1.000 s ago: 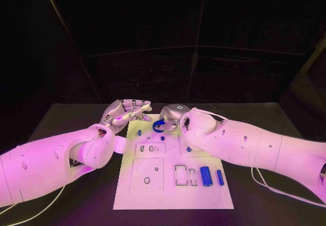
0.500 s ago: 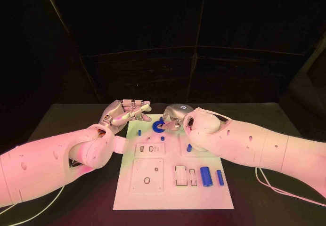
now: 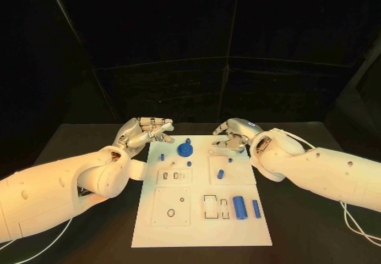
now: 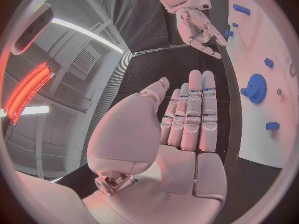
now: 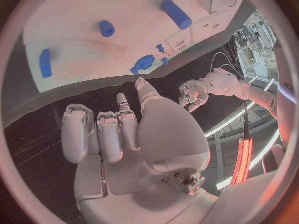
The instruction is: Assemble the parts on the task board
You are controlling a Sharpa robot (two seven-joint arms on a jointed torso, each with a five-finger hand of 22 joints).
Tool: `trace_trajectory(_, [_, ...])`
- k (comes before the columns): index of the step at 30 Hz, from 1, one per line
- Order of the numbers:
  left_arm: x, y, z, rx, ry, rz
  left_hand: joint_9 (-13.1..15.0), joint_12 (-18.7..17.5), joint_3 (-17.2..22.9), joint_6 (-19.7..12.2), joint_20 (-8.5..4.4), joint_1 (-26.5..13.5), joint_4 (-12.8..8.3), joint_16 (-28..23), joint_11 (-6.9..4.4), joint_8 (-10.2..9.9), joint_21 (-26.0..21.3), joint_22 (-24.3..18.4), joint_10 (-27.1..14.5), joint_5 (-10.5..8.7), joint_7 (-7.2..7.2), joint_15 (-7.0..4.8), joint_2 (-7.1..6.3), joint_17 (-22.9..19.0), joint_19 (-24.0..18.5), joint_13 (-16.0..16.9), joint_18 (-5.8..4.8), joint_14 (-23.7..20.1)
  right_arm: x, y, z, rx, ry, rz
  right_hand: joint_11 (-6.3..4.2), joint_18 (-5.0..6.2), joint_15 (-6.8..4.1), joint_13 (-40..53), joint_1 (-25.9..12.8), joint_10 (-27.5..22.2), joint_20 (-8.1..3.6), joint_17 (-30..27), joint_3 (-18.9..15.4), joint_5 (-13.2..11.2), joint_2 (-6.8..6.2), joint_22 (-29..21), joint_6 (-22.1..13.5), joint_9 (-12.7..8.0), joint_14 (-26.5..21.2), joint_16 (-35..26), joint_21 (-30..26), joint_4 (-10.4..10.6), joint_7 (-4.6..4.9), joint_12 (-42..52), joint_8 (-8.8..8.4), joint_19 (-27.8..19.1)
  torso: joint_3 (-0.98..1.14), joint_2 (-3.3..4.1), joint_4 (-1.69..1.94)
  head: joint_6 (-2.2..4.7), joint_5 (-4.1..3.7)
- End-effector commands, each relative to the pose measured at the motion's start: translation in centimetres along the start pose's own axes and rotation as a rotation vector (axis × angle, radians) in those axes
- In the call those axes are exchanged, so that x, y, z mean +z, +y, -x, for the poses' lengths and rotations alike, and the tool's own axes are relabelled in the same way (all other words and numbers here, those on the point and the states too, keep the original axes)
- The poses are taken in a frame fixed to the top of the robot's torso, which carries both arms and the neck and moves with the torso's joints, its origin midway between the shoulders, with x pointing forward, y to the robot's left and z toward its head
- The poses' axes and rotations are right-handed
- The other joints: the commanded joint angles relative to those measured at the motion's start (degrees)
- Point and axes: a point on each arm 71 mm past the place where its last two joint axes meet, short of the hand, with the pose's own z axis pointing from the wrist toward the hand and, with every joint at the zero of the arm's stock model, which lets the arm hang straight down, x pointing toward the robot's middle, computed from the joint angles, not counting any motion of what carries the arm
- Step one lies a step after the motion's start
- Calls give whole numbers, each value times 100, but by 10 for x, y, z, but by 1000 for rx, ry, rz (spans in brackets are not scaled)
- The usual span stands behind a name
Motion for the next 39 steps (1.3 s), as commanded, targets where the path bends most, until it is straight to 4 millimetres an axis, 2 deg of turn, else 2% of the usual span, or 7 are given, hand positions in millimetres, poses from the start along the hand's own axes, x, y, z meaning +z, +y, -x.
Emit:
trace_trajectory(1, [1, -2, 0, -2, 3, -11, -4, -19, 42, 11, 0, 43, 6, -32, 37, -28, 22, 9, 11, -29, 25, 16, 11, 9, -4, -4, 67, -10, -9, -11, 8, 150, 0, 27, -42, -85, -28, 843, 91, 102, 3, 1140, -1, -27, -19, -8, 41, 2, 535, -21, -24, -64, -4, -28, 25, -34, 15, -22, -52, 12, -26])
trace_trajectory(11, [3, -1, -2, -3, 7, -11, -3, -18, 45, 14, 0, 45, 4, -34, 36, -28, 23, 9, 14, -29, 24, 16, 12, 13, -4, -3, 67, -10, -24, -50, 20, 160, 27, -22, -67, -83, -52, 816, 309, 82, -21, 1152, 2, -135, -103, -16, 68, -8, 538, -19, -31, -277, -29, -61, 10, -40, 36, -8, -54, 24, -152])
trace_trajectory(15, [4, -1, -2, -4, 9, -10, -3, -18, 46, 15, 0, 45, 3, -34, 36, -28, 23, 9, 16, -29, 23, 16, 13, 14, -4, -3, 67, -10, -25, -63, 23, 151, 27, -39, -66, -82, -51, 787, 362, 56, -24, 1156, -6, -212, -129, -26, 7, -21, 539, -18, -37, -343, -26, -94, -22, -45, 28, -12, -36, 26, -183])
trace_trajectory(19, [4, 0, -2, -4, 9, -10, -3, -18, 46, 15, 0, 45, 3, -34, 36, -28, 23, 9, 16, -29, 23, 16, 13, 14, -4, -3, 67, -10, -24, -71, 24, 141, 25, -49, -62, -81, -47, 777, 388, 46, -22, 1164, -10, -252, -135, -31, -43, -26, 541, -16, -40, -378, -21, -106, -35, -48, 15, -8, -22, 19, -215])
trace_trajectory(23, [5, 0, -2, -4, 9, -10, -3, -18, 47, 16, 0, 45, 3, -34, 36, -28, 23, 9, 16, -29, 23, 16, 13, 14, -4, -3, 67, -10, -23, -77, 21, 130, 37, -55, -59, -85, -44, 821, 410, 80, -20, 1190, -9, -278, -133, -12, -65, -26, 546, -6, -33, -405, -16, -62, -35, -39, 18, -6, -8, 14, -215])
trace_trajectory(28, [5, 0, -1, -3, 7, -10, -2, -18, 50, 19, 0, 48, 0, -36, 35, -28, 23, 9, 20, -28, 21, 15, 13, 19, -5, -2, 67, -11, -23, -79, 15, 123, 59, -55, -57, -86, -42, 827, 434, 86, -18, 1197, -11, -305, -139, -10, -63, -22, 548, -3, -31, -438, -16, -55, -25, -37, 12, -10, -32, -16, -202])
trace_trajectory(39, [6, 1, 0, -1, 5, -8, -2, -18, 50, 19, 0, 48, 0, -36, 35, -28, 23, 9, 20, -28, 21, 15, 13, 19, -5, -2, 67, -11, -28, -84, 0, 129, 100, -59, -57, -85, -42, 824, 443, 83, -17, 1196, -15, -324, -144, -11, -59, -19, 548, -4, -32, -455, -17, -59, -19, -38, 9, -13, -33, -32, -228])
